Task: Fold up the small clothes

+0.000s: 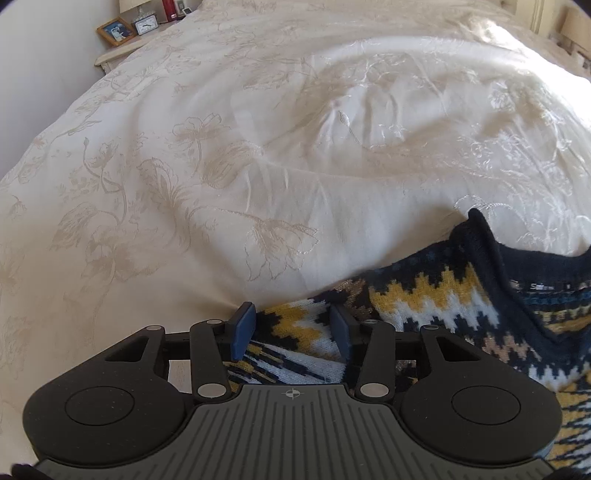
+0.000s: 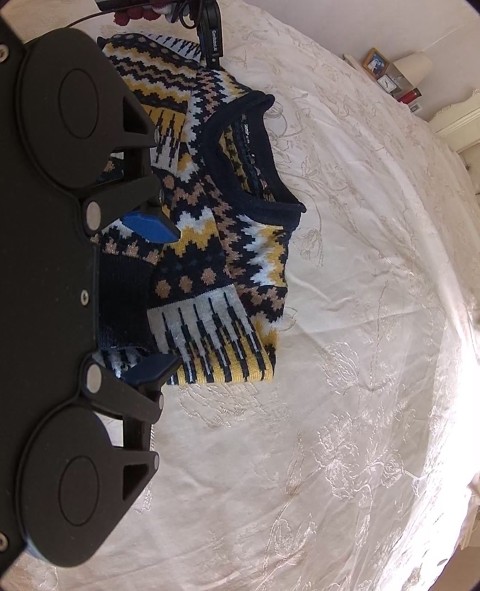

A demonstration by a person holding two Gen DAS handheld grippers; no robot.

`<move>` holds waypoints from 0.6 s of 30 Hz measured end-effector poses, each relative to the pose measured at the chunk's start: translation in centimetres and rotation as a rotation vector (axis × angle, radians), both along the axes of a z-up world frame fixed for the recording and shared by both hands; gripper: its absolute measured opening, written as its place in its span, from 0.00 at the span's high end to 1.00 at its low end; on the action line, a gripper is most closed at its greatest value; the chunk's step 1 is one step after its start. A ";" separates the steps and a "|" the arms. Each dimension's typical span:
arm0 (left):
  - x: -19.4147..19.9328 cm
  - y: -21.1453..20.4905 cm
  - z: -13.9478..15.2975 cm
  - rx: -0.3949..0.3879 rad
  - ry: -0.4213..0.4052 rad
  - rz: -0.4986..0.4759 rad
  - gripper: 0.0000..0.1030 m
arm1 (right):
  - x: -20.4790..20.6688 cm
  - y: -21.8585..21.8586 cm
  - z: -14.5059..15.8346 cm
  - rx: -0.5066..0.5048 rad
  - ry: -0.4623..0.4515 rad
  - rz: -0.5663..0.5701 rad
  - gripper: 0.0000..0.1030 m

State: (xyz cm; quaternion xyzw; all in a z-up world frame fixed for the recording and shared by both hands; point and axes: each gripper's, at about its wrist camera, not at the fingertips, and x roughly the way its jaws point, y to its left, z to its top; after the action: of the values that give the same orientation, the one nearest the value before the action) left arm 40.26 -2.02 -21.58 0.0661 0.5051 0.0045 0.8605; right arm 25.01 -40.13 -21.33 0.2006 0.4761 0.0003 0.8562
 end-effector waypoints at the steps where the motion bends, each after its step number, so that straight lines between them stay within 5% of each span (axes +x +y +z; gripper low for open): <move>1: 0.0 -0.1 0.1 0.013 -0.005 -0.012 0.57 | -0.1 -0.1 0.1 0.000 -0.002 -0.002 0.29; 4: -0.9 -0.1 1.6 0.016 -0.043 -0.026 0.58 | -0.7 -0.4 0.7 -0.005 -0.015 -0.007 0.26; 9: -4.1 1.6 4.9 -0.132 -0.096 -0.012 0.56 | -2.1 -0.5 2.0 -0.002 -0.048 -0.005 0.08; 15: -9.5 2.8 7.5 -0.268 -0.092 -0.063 0.29 | -4.9 0.3 3.5 0.005 -0.069 0.032 0.01; 18: -12.8 3.1 8.3 -0.298 -0.088 -0.071 0.28 | -6.9 0.8 4.0 0.010 -0.073 0.049 0.01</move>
State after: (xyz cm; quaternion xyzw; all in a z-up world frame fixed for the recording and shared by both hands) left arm 27.45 1.09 -13.23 -0.0449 0.4591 -0.0981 0.8818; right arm 18.13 -39.30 -17.34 0.1929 0.4494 0.0308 0.8717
